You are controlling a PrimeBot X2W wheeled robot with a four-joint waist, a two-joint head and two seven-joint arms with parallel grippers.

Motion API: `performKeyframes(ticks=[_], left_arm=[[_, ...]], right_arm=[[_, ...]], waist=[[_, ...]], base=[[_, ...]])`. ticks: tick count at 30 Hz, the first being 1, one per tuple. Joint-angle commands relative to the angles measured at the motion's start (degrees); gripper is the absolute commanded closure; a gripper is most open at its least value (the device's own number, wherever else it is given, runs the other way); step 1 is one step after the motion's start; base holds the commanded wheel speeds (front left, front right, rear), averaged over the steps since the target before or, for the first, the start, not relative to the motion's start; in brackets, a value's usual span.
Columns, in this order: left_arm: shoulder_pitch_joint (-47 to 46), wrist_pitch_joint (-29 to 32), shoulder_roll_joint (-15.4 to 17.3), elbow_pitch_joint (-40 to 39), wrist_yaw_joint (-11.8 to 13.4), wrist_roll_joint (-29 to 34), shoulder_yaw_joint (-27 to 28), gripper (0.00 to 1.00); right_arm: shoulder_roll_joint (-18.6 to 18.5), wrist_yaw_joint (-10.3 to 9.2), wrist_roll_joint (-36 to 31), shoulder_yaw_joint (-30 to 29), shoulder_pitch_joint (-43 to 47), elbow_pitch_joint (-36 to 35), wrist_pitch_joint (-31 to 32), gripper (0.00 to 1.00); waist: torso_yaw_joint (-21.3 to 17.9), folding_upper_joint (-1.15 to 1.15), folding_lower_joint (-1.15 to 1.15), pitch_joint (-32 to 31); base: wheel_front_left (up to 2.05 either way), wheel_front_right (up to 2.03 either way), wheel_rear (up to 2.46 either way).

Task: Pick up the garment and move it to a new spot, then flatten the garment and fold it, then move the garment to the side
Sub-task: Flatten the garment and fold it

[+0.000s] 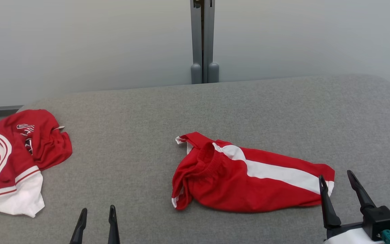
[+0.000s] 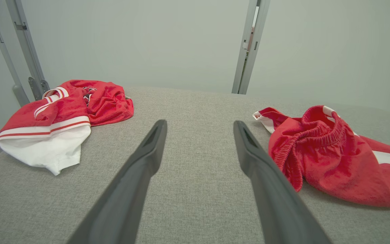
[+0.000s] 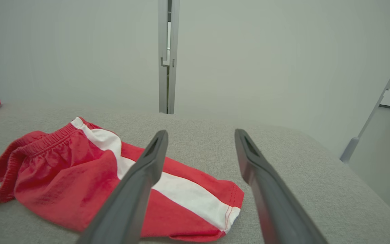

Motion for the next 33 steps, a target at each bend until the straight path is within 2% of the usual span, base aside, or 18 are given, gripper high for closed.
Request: performKeyframes(ticks=[1,4,8,11,15,18,22,27,33], left_arm=[[0.5,0.0,0.2,0.1,0.0,0.6,0.2,0.0],[-0.6,0.0,0.2,-0.4,0.1,0.8,-0.2,0.0],[-3.6,0.0,0.2,-0.8,0.0,1.6,-3.3,0.0],[-7.3,3.6,0.2,-0.5,-0.8,1.6,-8.1,0.0],[-14.2,13.3,0.2,-2.2,-1.1,0.4,-15.3,0.0],[-20.3,20.6,0.2,-3.6,0.5,-2.3,-20.5,0.0],[-27.4,29.6,0.2,-2.2,2.8,-5.1,-25.7,0.0],[-34.6,34.2,0.3,1.3,7.6,-7.3,-29.4,0.0],[-39.7,35.6,0.2,5.8,9.4,-9.6,-32.6,0.0]], right_arm=[[-0.1,-0.1,0.4,0.4,0.1,0.3,-0.2,0.0],[-0.1,-0.1,2.4,0.5,-1.2,0.3,-0.2,0.0],[-0.1,-0.1,4.0,0.2,-3.4,5.1,0.1,0.0],[-0.1,-0.1,5.9,-0.5,-6.1,8.3,7.0,0.0],[-0.1,-0.09,8.4,-3.0,-9.4,9.6,18.4,0.0],[0.0,-0.08,6.8,-4.1,-12.0,9.7,24.9,0.0],[-0.1,-0.09,6.2,-6.2,-15.6,11.1,29.3,0.0],[-0.1,-0.09,6.6,-6.6,-19.6,14.9,31.8,0.0],[-0.1,-0.09,7.9,-6.0,-22.0,19.5,30.8,0.0]], waist=[[-0.2,0.0,0.0,0.1],[-0.8,0.0,0.0,0.7],[-2.1,0.0,0.0,1.7],[-3.0,0.0,0.0,2.7],[-3.8,0.0,0.0,4.7],[-4.2,0.0,0.0,8.1],[-4.3,0.0,0.0,12.3],[-4.0,0.0,0.0,15.9],[-3.7,0.0,0.0,17.8]], base=[[0.0,0.0,0.0],[0.0,0.0,0.0],[0.0,0.0,0.0],[0.0,0.0,0.0],[0.0,0.0,0.0],[0.0,0.0,0.0],[0.0,0.0,0.0],[0.0,0.0,0.0],[0.0,0.0,0.0]])
